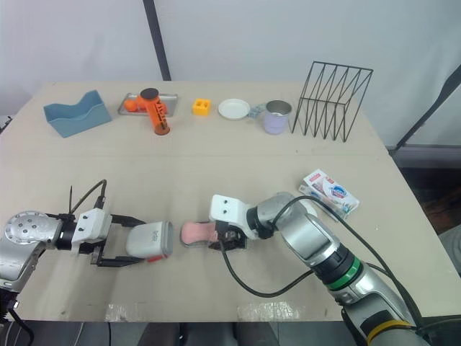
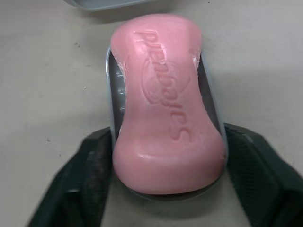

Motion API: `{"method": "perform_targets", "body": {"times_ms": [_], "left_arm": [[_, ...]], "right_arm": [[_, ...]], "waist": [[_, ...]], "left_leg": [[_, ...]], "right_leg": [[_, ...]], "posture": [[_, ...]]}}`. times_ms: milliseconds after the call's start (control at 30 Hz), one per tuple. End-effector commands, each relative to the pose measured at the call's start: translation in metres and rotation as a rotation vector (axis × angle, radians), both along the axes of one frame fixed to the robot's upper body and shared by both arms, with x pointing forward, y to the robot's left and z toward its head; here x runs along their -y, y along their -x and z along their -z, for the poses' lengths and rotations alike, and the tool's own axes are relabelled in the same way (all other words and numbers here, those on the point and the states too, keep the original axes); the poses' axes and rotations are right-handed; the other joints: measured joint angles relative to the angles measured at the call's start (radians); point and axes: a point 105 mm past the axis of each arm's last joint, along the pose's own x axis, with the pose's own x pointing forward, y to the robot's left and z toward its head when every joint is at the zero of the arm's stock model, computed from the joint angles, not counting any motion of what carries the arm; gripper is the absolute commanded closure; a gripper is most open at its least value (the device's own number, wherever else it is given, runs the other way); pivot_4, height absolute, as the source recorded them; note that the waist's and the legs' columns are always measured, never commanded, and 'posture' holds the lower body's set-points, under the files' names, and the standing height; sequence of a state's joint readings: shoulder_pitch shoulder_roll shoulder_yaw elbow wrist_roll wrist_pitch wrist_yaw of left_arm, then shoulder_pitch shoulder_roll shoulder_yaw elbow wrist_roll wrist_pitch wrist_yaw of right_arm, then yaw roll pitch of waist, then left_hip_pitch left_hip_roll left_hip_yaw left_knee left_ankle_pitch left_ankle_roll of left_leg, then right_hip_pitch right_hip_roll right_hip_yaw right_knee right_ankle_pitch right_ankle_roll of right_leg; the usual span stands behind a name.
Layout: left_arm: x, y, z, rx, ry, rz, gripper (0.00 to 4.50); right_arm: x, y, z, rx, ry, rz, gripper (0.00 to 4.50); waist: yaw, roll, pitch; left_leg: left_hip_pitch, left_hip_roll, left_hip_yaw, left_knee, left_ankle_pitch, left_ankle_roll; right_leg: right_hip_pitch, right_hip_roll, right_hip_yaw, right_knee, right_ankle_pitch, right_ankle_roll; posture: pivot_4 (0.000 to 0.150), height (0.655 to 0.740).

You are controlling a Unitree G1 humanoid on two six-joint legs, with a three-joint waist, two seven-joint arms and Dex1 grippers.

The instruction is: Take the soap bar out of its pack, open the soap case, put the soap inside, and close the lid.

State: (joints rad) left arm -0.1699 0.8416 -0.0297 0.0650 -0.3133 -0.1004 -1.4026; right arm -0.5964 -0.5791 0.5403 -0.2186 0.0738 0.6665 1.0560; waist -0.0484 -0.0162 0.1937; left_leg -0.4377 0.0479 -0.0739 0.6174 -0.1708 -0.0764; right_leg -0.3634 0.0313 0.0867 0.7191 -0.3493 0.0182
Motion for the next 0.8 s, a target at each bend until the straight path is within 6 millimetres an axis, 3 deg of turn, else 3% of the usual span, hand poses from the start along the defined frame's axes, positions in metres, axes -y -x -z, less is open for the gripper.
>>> {"method": "perform_targets", "body": {"times_ms": [33, 367, 800], "left_arm": [[-0.001, 0.0, -0.009, 0.031, -0.005, 0.005, 1.03], [-0.001, 0.0, -0.008, 0.029, -0.004, 0.003, 1.03], [0.006, -0.009, -0.01, 0.042, 0.037, -0.015, 1.03]], "right_arm": [[0.003, 0.002, 0.007, -0.03, 0.013, 0.004, 1.97], [0.004, -0.002, 0.003, -0.01, 0.007, 0.007, 1.97], [0.021, -0.007, -0.039, 0.055, 0.002, -0.032, 1.97]], "waist": [[0.0, 0.0, 0.0], [0.0, -0.001, -0.001], [0.001, -0.001, 0.0]], "left_leg": [[0.0, 0.0, 0.0, 0.0, 0.0, 0.0], [0.0, 0.0, 0.0, 0.0, 0.0, 0.0], [0.0, 0.0, -0.001, 0.0, 0.0, 0.0]], "right_leg": [[0.0, 0.0, 0.0, 0.0, 0.0, 0.0], [0.0, 0.0, 0.0, 0.0, 0.0, 0.0], [0.0, 0.0, -0.001, 0.0, 0.0, 0.0]], "posture": [[0.15, 0.74], [0.15, 0.74], [0.15, 0.74]]}}
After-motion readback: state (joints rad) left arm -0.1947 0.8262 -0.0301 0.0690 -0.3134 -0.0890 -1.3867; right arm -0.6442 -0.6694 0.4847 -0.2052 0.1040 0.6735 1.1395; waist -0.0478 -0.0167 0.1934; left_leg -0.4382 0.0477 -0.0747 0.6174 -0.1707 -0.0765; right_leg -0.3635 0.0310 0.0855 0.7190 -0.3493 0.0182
